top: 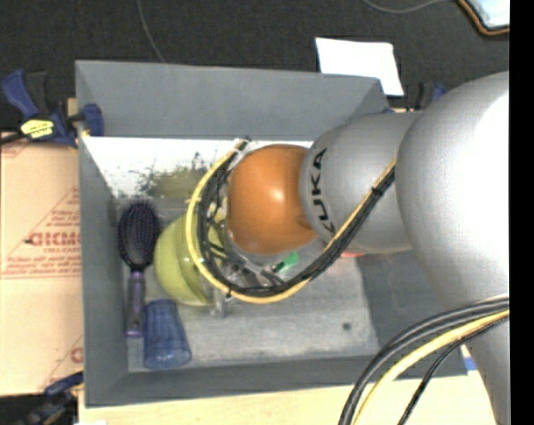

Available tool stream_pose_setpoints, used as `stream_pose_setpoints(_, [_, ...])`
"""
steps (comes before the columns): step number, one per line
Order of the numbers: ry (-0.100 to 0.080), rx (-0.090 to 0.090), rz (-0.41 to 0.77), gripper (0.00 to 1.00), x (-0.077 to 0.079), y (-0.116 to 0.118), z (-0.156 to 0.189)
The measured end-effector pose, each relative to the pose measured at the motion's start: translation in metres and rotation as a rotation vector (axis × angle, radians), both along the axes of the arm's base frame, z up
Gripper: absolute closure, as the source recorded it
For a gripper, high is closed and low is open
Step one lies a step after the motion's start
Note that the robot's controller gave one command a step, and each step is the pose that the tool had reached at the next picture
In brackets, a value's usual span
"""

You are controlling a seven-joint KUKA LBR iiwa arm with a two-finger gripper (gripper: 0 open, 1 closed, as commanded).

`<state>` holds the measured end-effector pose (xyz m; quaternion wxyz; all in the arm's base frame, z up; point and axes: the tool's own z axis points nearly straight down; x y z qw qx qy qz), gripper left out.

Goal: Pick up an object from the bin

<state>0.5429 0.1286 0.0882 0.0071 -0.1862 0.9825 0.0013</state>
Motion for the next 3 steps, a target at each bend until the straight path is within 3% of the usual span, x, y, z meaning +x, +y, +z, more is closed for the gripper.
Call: stream_pose_setpoints(3, [-0.004, 0.0, -0.001, 1.0, 0.001, -0.001, 0.051])
